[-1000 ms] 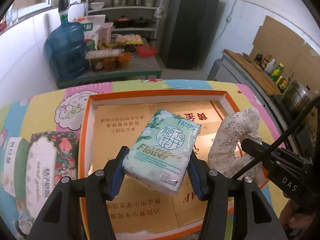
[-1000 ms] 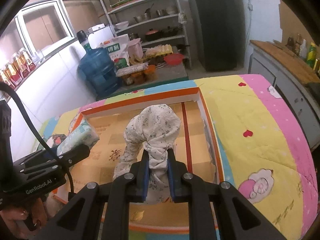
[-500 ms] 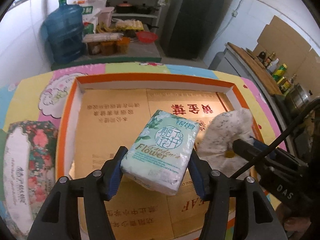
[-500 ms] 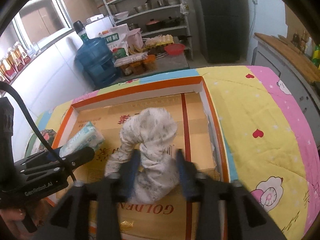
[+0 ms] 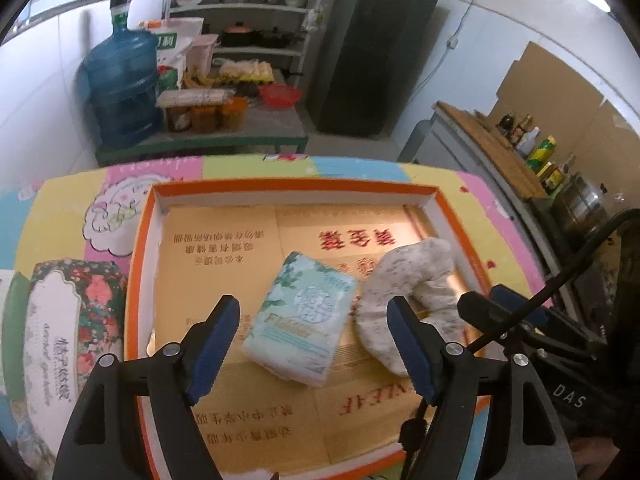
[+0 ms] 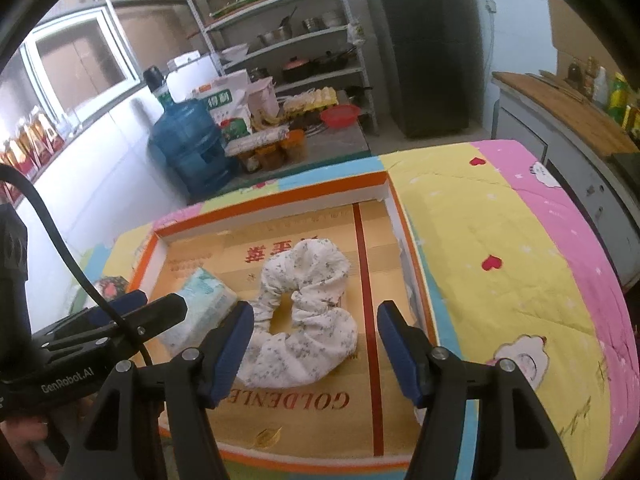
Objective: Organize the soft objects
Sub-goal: 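Lower and release the tissue pack and scrunchie into the box with both grippers, then move both open grippers back toward the pile of items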
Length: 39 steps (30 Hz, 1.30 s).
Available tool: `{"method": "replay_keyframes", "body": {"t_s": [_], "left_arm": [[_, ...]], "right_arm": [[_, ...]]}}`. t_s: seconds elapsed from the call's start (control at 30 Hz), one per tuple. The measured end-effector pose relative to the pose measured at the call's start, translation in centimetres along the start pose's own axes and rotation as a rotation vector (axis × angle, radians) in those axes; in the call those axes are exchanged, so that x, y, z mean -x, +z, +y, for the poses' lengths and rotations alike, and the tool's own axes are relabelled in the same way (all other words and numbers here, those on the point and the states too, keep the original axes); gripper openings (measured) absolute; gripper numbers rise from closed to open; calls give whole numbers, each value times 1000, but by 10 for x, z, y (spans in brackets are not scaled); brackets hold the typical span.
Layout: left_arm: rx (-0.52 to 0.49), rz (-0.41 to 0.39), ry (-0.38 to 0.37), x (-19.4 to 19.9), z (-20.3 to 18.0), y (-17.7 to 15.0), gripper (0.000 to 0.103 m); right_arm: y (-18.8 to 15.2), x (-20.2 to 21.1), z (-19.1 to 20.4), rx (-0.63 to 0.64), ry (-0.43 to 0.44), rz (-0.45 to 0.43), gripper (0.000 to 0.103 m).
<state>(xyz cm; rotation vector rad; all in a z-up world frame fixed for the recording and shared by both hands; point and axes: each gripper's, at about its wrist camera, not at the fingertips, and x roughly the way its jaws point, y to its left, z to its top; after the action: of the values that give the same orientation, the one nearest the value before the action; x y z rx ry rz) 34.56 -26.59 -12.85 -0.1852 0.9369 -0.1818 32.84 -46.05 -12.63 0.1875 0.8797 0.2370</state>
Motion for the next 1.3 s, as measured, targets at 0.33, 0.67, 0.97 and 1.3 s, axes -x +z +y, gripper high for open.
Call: {"method": "replay_keyframes", "body": {"t_s": [0.33,0.67,0.97,1.3], "left_arm": [[-69,-87,-96,63,-18,1,77],[-37,-161,-130,126,9,-9,77],[-88,-238,-79,179,50,-24,77],[-63,-289,-46,227,111,-43,77]], "right_arm": [[2,57,16,-23,9,-98,64],[-8,94,60,20,14,-140,64],[-23,105,119,74,46,-151,64],[-46,120,181,115,77,-166,64]]}}
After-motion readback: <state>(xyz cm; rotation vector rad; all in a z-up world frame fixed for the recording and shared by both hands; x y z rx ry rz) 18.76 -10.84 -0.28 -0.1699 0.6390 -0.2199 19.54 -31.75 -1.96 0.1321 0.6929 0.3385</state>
